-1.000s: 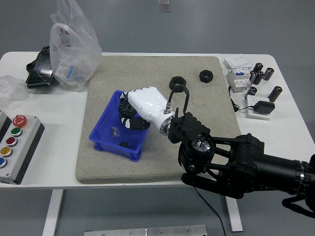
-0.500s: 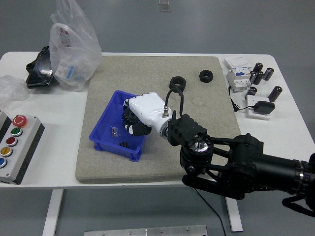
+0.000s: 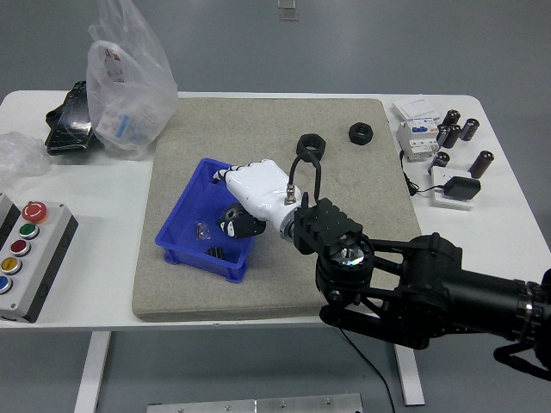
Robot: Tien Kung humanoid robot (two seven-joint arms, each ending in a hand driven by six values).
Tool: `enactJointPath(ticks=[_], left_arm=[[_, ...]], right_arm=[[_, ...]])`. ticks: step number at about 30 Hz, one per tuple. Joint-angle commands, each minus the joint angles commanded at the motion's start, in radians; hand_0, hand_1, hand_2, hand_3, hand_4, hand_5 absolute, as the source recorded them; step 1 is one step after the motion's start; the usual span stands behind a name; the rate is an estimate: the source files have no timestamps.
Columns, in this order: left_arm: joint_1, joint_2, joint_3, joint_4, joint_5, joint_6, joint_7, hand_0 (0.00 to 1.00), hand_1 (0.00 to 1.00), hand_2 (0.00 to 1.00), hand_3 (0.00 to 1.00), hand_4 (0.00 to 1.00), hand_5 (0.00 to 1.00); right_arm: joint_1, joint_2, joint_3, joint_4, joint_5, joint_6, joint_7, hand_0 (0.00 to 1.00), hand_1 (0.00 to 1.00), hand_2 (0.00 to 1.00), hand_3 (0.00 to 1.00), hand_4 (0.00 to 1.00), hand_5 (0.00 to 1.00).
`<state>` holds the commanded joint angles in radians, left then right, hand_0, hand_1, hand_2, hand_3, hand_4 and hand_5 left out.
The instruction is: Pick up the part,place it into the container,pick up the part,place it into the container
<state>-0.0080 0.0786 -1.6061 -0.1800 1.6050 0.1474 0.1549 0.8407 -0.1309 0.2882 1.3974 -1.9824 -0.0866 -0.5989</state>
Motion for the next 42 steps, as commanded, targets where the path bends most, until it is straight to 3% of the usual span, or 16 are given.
enactJointPath(ticks=[4,5,10,11,15,17,22,23,25,28,29,31,34,36,42], left_arm=[[0.002,-0.001,-0.002,0.0,0.002,0.0,0.0,0.626,0.511,0.495,0.611,0.686,0.266],[0.002,-0.001,-0.002,0.0,0.002,0.0,0.0,0.625,0.512,0.495,0.612,0.688,0.265],[0.004,-0.003,-0.002,0.0,0.0,0.0,-0.002,0.625,0.512,0.495,0.612,0.688,0.265],[0.005,-0.003,-0.003,0.0,0.002,0.0,-0.002,0.625,0.512,0.495,0.611,0.683,0.264],[0.008,-0.004,-0.007,0.0,0.004,0.001,-0.003,0.625,0.512,0.495,0.611,0.683,0.264],[0.008,-0.005,-0.009,0.0,0.003,0.001,-0.005,0.625,0.511,0.496,0.611,0.669,0.267],[0.008,-0.008,-0.014,0.0,0.006,0.002,-0.007,0.625,0.511,0.496,0.611,0.669,0.267],[0.008,-0.008,-0.014,0.0,0.005,0.002,-0.008,0.625,0.511,0.495,0.611,0.669,0.267],[0.009,-0.009,-0.013,0.0,0.003,0.002,-0.011,0.625,0.511,0.495,0.611,0.669,0.267],[0.012,-0.01,-0.013,0.0,0.001,0.003,-0.013,0.625,0.511,0.495,0.611,0.669,0.267],[0.014,-0.011,-0.014,0.0,0.001,0.003,-0.013,0.626,0.512,0.496,0.612,0.67,0.266],[0.016,-0.01,-0.018,0.0,0.005,0.005,-0.011,0.626,0.512,0.496,0.612,0.67,0.266],[0.014,-0.007,-0.018,0.0,0.007,0.006,-0.013,0.626,0.512,0.496,0.612,0.67,0.266],[0.009,-0.006,-0.014,0.0,0.004,0.004,-0.016,0.626,0.513,0.496,0.612,0.669,0.267],[0.002,-0.002,-0.005,0.0,-0.001,0.001,-0.025,0.626,0.513,0.498,0.612,0.672,0.265]], right_arm=[[-0.016,-0.004,0.021,-0.003,0.008,-0.03,0.0,0.37,0.677,0.781,0.847,0.815,0.272],[-0.022,-0.006,0.032,-0.003,0.011,-0.041,0.0,0.356,0.669,0.772,0.835,0.747,0.219],[-0.089,-0.043,0.137,0.018,0.029,-0.129,0.013,0.356,0.669,0.772,0.835,0.747,0.219],[-0.109,-0.055,0.168,0.025,0.024,-0.148,0.018,0.337,0.652,0.741,0.771,0.735,0.24],[-0.186,-0.091,0.278,0.054,0.01,-0.224,0.051,0.337,0.652,0.741,0.771,0.735,0.24],[-0.229,-0.106,0.34,0.065,0.036,-0.27,0.088,0.379,0.64,0.713,0.719,0.738,0.289],[-0.341,-0.122,0.48,0.023,0.19,-0.395,0.229,0.379,0.64,0.713,0.719,0.738,0.289],[-0.365,-0.121,0.506,0.013,0.226,-0.414,0.265,0.564,0.67,0.719,0.71,0.753,0.342],[-0.426,-0.113,0.57,-0.002,0.31,-0.442,0.349,0.564,0.67,0.719,0.71,0.753,0.342],[-0.509,-0.111,0.651,-0.012,0.424,-0.431,0.463,0.564,0.67,0.719,0.71,0.753,0.342],[-0.534,-0.116,0.673,-0.017,0.46,-0.421,0.499,0.674,0.691,0.725,0.718,0.771,0.464],[-0.595,-0.135,0.72,-0.035,0.55,-0.39,0.589,0.674,0.691,0.725,0.718,0.771,0.464],[-0.659,-0.15,0.735,-0.058,0.664,-0.353,0.703,0.674,0.691,0.725,0.718,0.771,0.464],[-0.701,-0.151,0.737,-0.071,0.748,-0.326,0.786,0.718,0.707,0.72,0.71,0.78,0.517],[-0.738,-0.152,0.737,-0.085,0.982,-0.293,0.966,0.74,0.713,0.714,0.687,0.787,0.518]])
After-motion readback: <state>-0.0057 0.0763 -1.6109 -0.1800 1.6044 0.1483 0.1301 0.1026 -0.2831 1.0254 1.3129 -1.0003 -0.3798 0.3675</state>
